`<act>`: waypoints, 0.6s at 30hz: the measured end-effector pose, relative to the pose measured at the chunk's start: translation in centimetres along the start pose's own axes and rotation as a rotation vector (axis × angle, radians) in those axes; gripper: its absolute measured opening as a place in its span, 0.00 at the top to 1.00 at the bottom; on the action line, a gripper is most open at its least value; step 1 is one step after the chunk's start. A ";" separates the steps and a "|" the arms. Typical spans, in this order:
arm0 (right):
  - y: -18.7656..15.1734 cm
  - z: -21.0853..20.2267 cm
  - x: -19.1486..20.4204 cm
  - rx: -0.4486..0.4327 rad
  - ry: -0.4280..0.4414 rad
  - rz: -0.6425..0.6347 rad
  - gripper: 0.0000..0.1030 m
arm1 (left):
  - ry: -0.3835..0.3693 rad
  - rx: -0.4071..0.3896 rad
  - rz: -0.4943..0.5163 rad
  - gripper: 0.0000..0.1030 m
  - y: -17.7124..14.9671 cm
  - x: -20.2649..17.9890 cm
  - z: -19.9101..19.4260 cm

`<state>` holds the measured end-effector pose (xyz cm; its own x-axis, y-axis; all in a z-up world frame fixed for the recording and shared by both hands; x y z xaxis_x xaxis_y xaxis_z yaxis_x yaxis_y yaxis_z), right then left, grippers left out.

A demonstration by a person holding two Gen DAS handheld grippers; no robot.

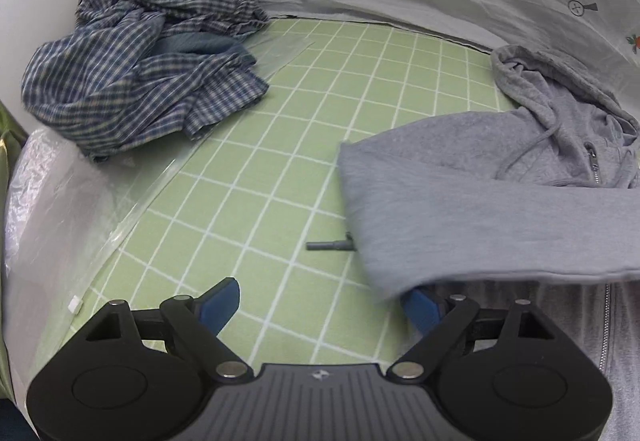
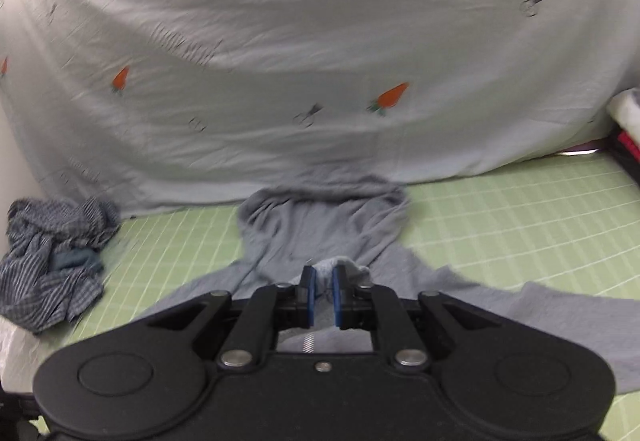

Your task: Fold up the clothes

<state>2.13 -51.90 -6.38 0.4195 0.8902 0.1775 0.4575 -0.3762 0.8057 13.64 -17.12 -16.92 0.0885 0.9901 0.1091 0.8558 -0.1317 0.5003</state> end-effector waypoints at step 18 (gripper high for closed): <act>-8.8 4.4 -22.9 0.213 -0.409 0.437 0.32 | 0.053 0.080 0.110 0.11 1.6 -4.7 3.6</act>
<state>-8.06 -70.10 -19.96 0.8494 0.4883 0.2005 0.3042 -0.7632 0.5701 16.41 -21.76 -19.70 0.1592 0.9655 0.2061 0.8804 -0.2333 0.4129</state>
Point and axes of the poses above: each gripper's, at about its wrist camera, not at the fingertips, and z roughly the way its jaws point, x to its left, y to its top, the point moved 7 cm from there along z, roughly the way its jaws point, and after that the axes turned 1 degree about y, right-handed, at the moved point
